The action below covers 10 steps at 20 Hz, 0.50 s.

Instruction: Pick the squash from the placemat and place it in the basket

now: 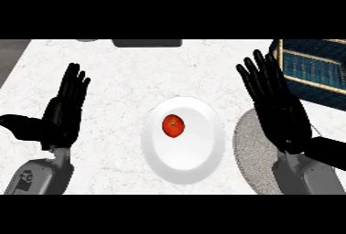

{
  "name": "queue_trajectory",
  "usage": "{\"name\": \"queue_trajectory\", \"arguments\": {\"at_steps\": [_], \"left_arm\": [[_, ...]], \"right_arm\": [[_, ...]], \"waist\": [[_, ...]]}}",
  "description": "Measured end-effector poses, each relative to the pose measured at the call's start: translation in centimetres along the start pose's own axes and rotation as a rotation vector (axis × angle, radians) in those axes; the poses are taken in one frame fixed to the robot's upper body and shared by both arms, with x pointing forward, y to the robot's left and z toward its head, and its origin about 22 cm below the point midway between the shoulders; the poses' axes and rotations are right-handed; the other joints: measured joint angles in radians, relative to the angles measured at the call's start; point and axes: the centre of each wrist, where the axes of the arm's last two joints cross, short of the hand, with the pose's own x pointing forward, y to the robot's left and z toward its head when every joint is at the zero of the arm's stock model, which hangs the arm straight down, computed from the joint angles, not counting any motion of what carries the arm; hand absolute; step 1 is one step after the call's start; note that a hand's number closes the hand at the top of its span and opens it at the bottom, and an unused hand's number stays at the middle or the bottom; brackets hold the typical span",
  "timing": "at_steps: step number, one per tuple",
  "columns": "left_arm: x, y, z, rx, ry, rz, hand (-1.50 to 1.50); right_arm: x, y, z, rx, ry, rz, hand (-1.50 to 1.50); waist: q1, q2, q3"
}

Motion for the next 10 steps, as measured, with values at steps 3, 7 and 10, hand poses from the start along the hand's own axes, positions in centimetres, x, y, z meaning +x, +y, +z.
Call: {"name": "queue_trajectory", "arguments": {"at_steps": [3,7,10], "left_arm": [[-2.4,1.3,1.3,0.004,0.121,-0.034,0.00],[-6.8,3.2,4.1,0.003,0.390,-0.108,0.00],[-8.5,4.4,5.6,-0.018,0.509,-0.147,0.00]], "right_arm": [[0.5,-3.3,0.0,-0.040,0.021,0.025,1.50],[2.0,-8.4,0.6,-0.053,0.095,0.125,1.50],[0.2,-8.8,1.5,0.028,0.158,0.175,-1.50]], "waist": [[0.003,-0.006,-0.006],[0.010,0.004,-0.008],[0.015,-0.002,-0.009]]}}
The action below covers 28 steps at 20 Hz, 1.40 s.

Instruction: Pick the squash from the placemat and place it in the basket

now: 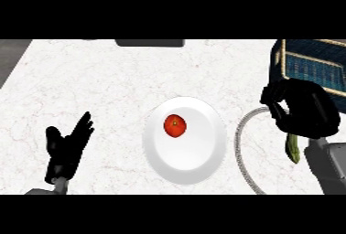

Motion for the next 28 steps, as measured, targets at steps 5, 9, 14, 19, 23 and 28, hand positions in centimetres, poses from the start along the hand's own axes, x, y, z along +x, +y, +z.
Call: {"name": "queue_trajectory", "arguments": {"at_steps": [5,9,14,19,23,28], "left_arm": [[-1.0,1.2,0.7,-0.013,0.017,-0.019,0.00],[-1.4,1.6,1.0,-0.004,0.028,-0.022,0.00],[-1.6,2.1,1.3,0.001,0.035,-0.021,0.00],[-1.7,2.5,1.3,0.003,0.043,-0.017,0.00],[-1.7,2.4,1.7,-0.005,0.033,-0.016,0.00],[-1.7,2.3,1.7,-0.005,0.036,-0.017,0.00]], "right_arm": [[-1.9,2.2,0.4,-0.010,0.098,0.195,-1.50],[0.2,0.1,0.0,-0.049,0.211,0.489,-1.50],[6.0,-4.2,-1.1,-0.078,0.341,0.872,-1.50],[13.5,-6.5,-2.5,-0.023,0.462,1.085,-1.50],[18.5,-7.7,-2.8,0.077,0.589,1.161,-1.50],[22.4,-8.6,-2.7,0.231,0.769,1.193,-1.50]], "waist": [[-0.007,-0.015,0.003],[-0.022,-0.023,0.001],[-0.034,-0.028,0.000],[-0.039,-0.029,0.001],[-0.036,-0.028,0.001],[-0.032,-0.025,0.001]]}}
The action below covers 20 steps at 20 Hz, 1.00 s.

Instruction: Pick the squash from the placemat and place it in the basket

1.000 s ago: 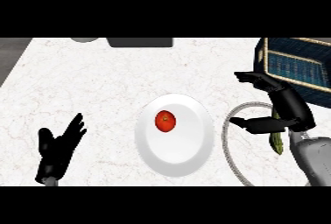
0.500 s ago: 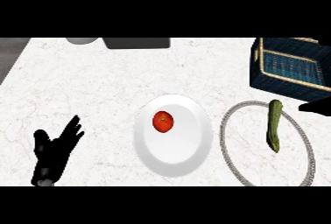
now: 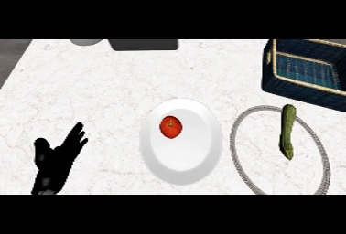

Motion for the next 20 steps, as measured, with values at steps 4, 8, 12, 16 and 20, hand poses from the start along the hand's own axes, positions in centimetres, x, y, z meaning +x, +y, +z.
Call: {"name": "queue_trajectory", "arguments": {"at_steps": [4,8,12,16,20], "left_arm": [[-0.3,0.1,-0.2,-0.007,-0.014,-0.001,0.00],[-0.2,0.4,-0.4,-0.012,-0.008,-0.001,0.00],[-0.2,0.4,-0.4,-0.007,-0.005,0.000,0.00],[-0.1,0.5,-0.3,-0.009,-0.008,0.000,0.00],[0.0,-0.2,-0.1,-0.004,0.003,-0.002,0.00]], "right_arm": [[-0.4,-1.4,1.0,0.088,0.043,0.042,-1.50],[-1.1,-1.6,1.2,0.126,0.052,0.052,-1.50],[-1.5,-0.8,1.0,0.134,0.040,0.037,-1.50],[-1.8,1.4,0.0,0.129,0.028,0.005,-1.50],[-2.1,4.0,-1.0,0.121,0.013,-0.020,-1.50]], "waist": [[0.008,0.003,0.002],[0.012,0.003,0.003],[0.011,0.002,0.004],[0.012,0.003,0.004],[0.013,0.003,0.005]]}}
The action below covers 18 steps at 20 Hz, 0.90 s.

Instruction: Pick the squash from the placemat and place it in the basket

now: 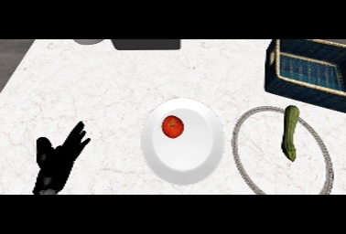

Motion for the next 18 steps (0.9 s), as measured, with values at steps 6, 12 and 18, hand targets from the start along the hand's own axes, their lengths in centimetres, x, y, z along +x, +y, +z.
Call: {"name": "queue_trajectory", "arguments": {"at_steps": [6,12,18], "left_arm": [[0.0,0.0,-0.1,-0.010,0.002,-0.004,0.00],[0.3,-0.1,-0.3,-0.007,0.017,-0.007,0.00],[0.2,0.0,0.0,-0.015,-0.001,-0.009,0.00]], "right_arm": [[-0.2,4.3,-2.7,-0.005,0.002,-0.010,-1.50],[-1.4,6.8,-4.5,0.021,0.039,0.020,-1.50],[-2.6,9.7,-6.0,0.027,0.045,0.016,-1.50]], "waist": [[0.006,0.002,0.001],[0.009,0.001,0.002],[0.008,0.001,0.001]]}}
